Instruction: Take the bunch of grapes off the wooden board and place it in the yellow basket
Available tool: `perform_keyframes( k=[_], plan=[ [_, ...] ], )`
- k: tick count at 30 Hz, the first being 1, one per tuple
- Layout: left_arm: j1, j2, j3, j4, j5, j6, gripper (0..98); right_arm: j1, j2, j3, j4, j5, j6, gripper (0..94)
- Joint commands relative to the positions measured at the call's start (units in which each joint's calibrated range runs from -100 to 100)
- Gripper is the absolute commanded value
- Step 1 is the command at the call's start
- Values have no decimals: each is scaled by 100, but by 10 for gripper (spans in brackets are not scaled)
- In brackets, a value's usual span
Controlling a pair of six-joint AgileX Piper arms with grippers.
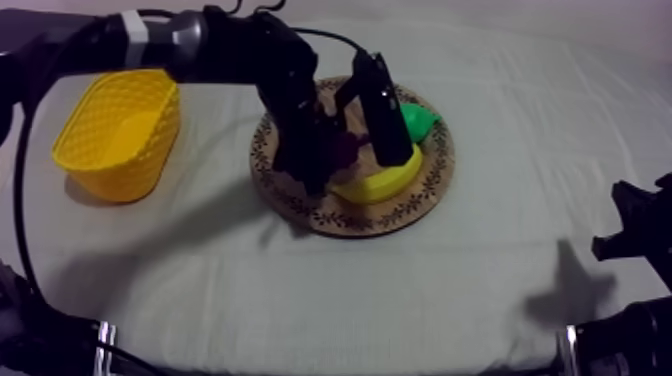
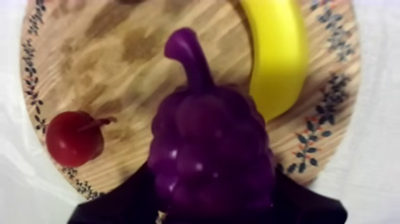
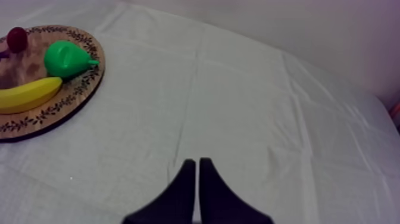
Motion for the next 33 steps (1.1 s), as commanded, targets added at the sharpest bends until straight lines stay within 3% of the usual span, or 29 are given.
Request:
perform_keyframes(
  k=[1, 9, 15, 33],
  plan=[
    [39, -304, 84, 14, -23, 33, 437, 1, 2, -1, -1, -1, 1, 3],
    [202, -1456, 710, -69, -193, 364, 436, 1, 2, -1, -1, -1, 1, 3],
    [47, -2549, 1412, -120, -346, 539, 445, 1, 2, -1, -1, -1, 1, 3],
    [-1998, -5244, 3474, -36, -576, 849, 436, 1, 2, -1, -1, -1, 1, 3]
  ],
)
